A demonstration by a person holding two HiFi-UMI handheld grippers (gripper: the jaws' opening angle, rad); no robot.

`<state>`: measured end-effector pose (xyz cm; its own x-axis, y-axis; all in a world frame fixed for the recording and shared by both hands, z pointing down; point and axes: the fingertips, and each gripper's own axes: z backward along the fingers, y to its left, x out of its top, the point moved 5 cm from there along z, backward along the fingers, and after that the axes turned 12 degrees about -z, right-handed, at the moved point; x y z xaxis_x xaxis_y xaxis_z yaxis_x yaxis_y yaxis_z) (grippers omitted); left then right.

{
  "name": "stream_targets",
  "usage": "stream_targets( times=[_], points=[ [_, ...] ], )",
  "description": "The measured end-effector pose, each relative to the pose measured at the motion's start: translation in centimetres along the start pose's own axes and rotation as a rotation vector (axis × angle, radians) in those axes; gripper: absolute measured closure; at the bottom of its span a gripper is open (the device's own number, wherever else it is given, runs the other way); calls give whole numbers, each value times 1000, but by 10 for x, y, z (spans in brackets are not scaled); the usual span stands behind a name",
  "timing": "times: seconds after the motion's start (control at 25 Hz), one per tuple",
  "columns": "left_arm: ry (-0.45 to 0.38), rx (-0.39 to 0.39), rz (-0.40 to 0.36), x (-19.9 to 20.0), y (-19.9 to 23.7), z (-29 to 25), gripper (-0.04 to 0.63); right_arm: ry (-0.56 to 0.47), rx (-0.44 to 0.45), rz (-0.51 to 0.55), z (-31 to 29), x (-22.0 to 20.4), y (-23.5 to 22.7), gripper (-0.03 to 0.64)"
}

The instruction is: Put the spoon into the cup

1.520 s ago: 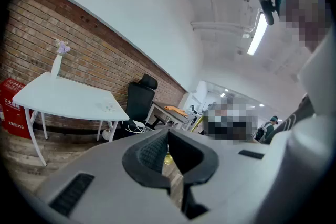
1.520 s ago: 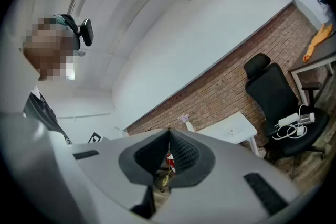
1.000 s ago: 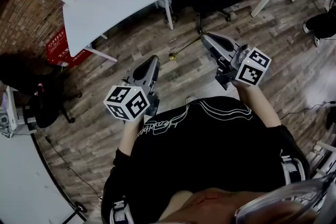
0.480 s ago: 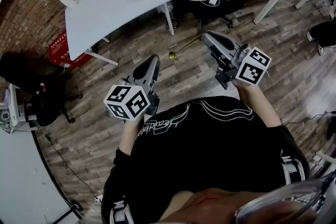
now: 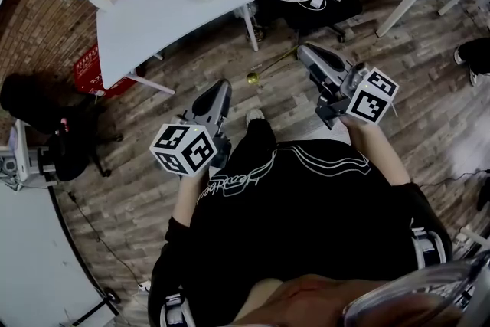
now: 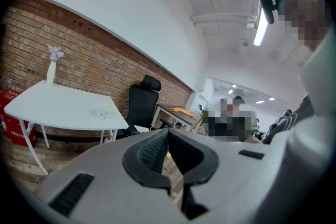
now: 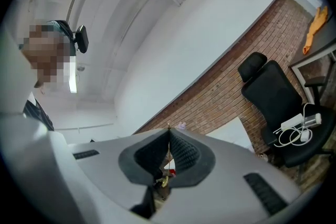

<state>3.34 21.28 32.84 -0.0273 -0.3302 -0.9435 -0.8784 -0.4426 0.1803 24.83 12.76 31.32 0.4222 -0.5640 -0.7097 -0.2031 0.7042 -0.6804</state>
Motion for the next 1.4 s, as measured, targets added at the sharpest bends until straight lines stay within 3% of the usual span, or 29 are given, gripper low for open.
stream_targets(
  times=[0.2, 0.72, 1.04, 1.4],
  points=[
    [3, -18, 10, 7, 28, -23, 591, 3, -21, -1, -25, 10, -22, 617],
    [36, -68, 61, 46, 163, -130, 591, 23, -95, -14, -142, 56, -119, 617],
    [47, -67, 79, 74, 253, -184, 591, 26, -117, -40, -227, 81, -179, 617],
    [56, -38, 89, 89, 330, -208, 591, 26, -102, -44, -307, 98, -218, 617]
  ],
)
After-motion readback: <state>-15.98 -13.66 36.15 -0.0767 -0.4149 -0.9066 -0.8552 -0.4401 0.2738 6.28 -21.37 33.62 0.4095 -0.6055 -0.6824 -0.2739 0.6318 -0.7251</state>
